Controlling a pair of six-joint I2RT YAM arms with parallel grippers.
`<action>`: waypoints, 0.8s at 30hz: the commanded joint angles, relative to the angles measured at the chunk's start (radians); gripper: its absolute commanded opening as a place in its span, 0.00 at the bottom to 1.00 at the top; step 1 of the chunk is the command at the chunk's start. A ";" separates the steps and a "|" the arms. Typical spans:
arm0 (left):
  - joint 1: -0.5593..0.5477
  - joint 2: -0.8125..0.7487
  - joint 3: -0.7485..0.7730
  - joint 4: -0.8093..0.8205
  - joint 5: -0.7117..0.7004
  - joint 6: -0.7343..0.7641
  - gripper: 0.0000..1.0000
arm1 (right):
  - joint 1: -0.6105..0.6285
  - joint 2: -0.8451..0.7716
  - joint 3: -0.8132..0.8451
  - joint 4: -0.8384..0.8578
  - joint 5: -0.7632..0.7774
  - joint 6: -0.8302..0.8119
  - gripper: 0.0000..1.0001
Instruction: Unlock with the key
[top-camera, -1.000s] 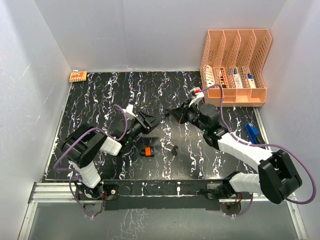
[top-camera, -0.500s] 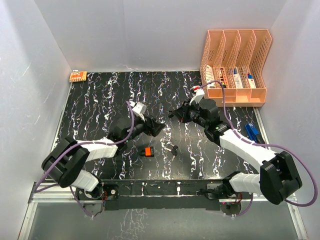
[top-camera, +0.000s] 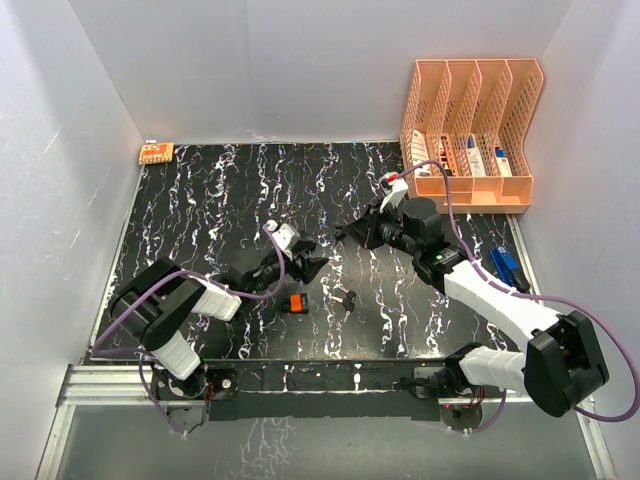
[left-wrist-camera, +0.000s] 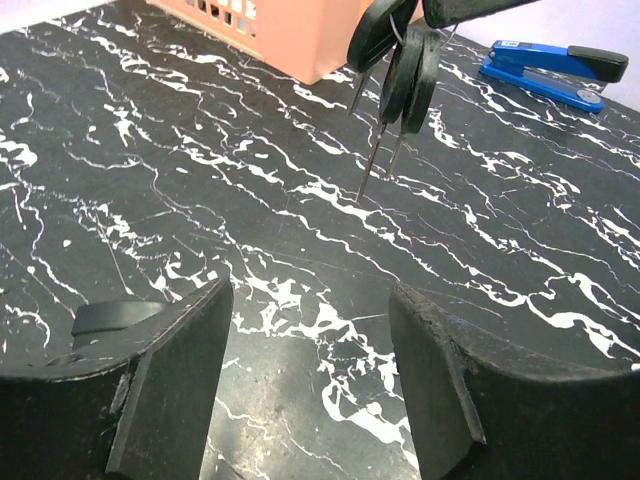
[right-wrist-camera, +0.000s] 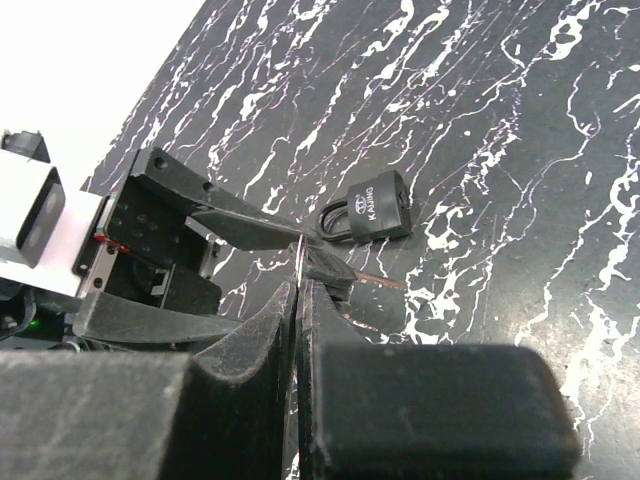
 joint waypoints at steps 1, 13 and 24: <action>-0.008 0.042 0.021 0.190 0.056 0.047 0.62 | -0.006 -0.023 0.036 0.054 -0.057 0.009 0.00; -0.009 0.106 0.064 0.256 0.127 0.068 0.46 | -0.006 -0.011 0.017 0.083 -0.098 0.021 0.00; -0.020 0.131 0.086 0.261 0.148 0.081 0.43 | -0.006 0.000 0.010 0.101 -0.122 0.030 0.00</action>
